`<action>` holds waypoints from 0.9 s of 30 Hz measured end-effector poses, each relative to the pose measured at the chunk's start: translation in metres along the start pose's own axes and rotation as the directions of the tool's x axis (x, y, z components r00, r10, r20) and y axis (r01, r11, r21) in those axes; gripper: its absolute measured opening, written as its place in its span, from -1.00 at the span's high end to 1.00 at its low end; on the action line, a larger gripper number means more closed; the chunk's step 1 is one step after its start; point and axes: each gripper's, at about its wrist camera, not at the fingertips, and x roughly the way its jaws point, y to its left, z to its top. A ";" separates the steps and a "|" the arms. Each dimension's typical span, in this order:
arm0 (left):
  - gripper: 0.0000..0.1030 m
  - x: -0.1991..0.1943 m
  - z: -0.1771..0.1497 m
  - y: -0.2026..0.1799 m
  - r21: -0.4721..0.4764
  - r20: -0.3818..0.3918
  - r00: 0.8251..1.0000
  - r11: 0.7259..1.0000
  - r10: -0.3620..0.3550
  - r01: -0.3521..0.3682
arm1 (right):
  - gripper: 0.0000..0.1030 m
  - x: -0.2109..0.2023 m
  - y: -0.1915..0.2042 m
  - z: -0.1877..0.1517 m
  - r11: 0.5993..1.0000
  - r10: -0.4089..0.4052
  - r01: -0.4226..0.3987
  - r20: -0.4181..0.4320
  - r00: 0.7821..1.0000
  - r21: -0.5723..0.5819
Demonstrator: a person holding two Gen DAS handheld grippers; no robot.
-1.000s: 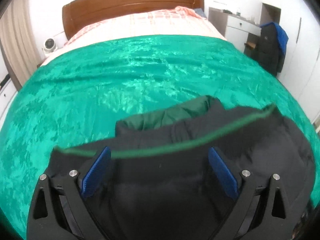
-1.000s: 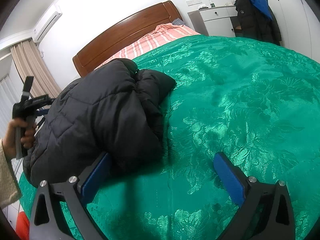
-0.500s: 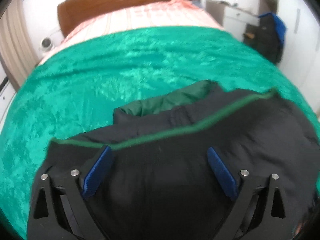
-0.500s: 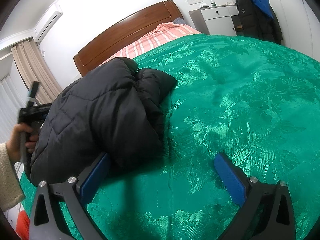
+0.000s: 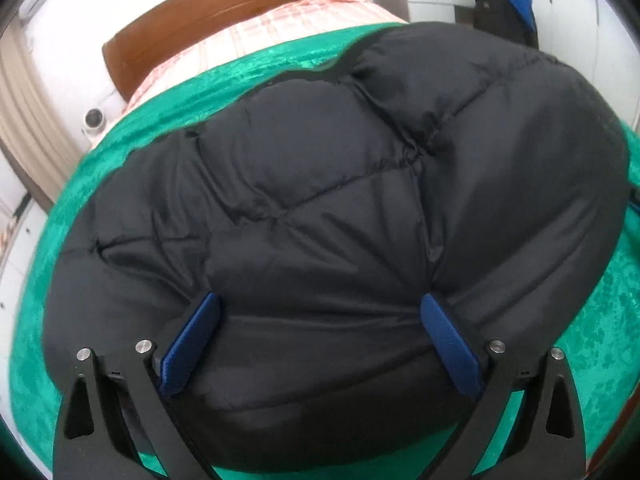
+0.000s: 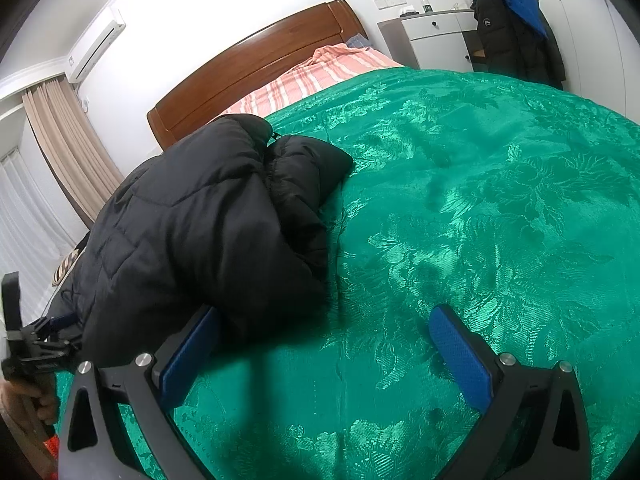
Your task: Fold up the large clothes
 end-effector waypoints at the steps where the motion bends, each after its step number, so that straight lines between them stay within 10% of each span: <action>1: -0.96 0.000 0.003 0.000 0.003 -0.011 1.000 1.000 -0.003 0.003 | -0.99 0.000 0.000 0.000 1.000 0.000 0.000 0.000 1.000 0.001; 8: -0.92 -0.040 0.002 0.005 -0.039 0.038 0.998 0.998 -0.045 0.047 | -0.99 0.001 0.000 0.000 1.000 -0.003 0.003 -0.001 1.000 -0.001; 17: -0.97 -0.002 -0.023 -0.020 -0.015 0.025 0.989 0.990 0.143 -0.142 | -0.99 0.000 -0.002 -0.001 1.000 0.006 -0.006 0.003 1.000 0.004; 27: -0.95 -0.019 -0.024 -0.015 -0.043 0.003 0.999 0.998 0.038 -0.038 | -1.00 0.001 -0.001 -0.001 1.000 0.002 -0.002 0.002 1.000 0.000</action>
